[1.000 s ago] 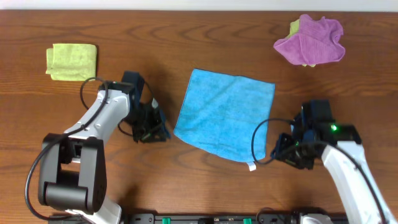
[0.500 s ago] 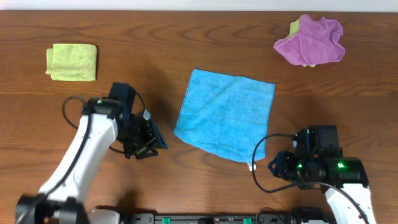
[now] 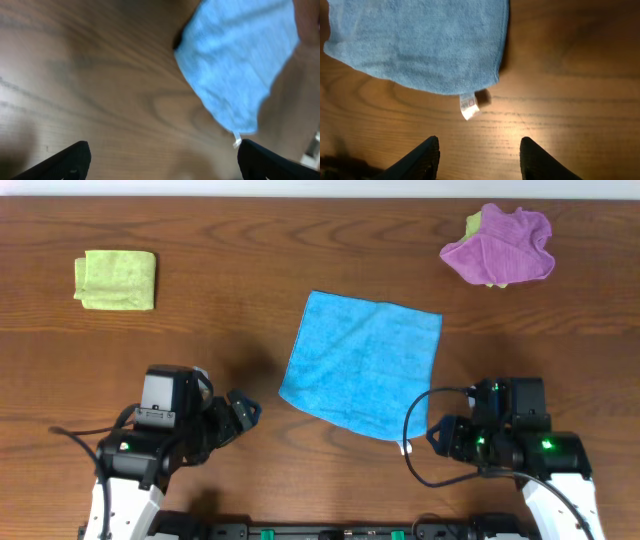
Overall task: Fold the cloth
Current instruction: 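Open both grippers and pull them back below the cloth, then grasp the bottom-left and bottom-right corners of the blue cloth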
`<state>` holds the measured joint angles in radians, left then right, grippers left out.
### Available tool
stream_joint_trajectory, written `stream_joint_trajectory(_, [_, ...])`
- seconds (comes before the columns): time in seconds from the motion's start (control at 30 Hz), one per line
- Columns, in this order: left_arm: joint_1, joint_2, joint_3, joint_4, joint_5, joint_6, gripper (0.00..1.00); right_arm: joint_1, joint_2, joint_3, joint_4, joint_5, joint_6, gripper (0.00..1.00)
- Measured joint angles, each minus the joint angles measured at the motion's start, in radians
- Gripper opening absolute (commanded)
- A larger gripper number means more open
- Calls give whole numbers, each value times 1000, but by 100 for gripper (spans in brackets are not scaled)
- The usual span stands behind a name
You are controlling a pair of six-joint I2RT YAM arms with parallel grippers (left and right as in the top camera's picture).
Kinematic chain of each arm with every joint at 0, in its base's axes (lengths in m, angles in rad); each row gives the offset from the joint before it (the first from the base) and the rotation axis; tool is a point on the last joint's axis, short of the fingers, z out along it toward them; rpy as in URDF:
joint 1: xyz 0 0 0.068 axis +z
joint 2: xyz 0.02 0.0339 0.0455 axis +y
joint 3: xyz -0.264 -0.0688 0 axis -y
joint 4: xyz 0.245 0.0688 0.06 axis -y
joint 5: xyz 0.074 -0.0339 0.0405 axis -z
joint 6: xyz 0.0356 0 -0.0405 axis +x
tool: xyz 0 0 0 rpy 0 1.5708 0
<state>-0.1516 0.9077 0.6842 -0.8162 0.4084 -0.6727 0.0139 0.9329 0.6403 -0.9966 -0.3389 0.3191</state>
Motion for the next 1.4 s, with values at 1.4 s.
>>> stream_joint_trajectory(1.4, [-161,683,-134,1061,196,-278,95,0,256,-236,498,-100,238,50])
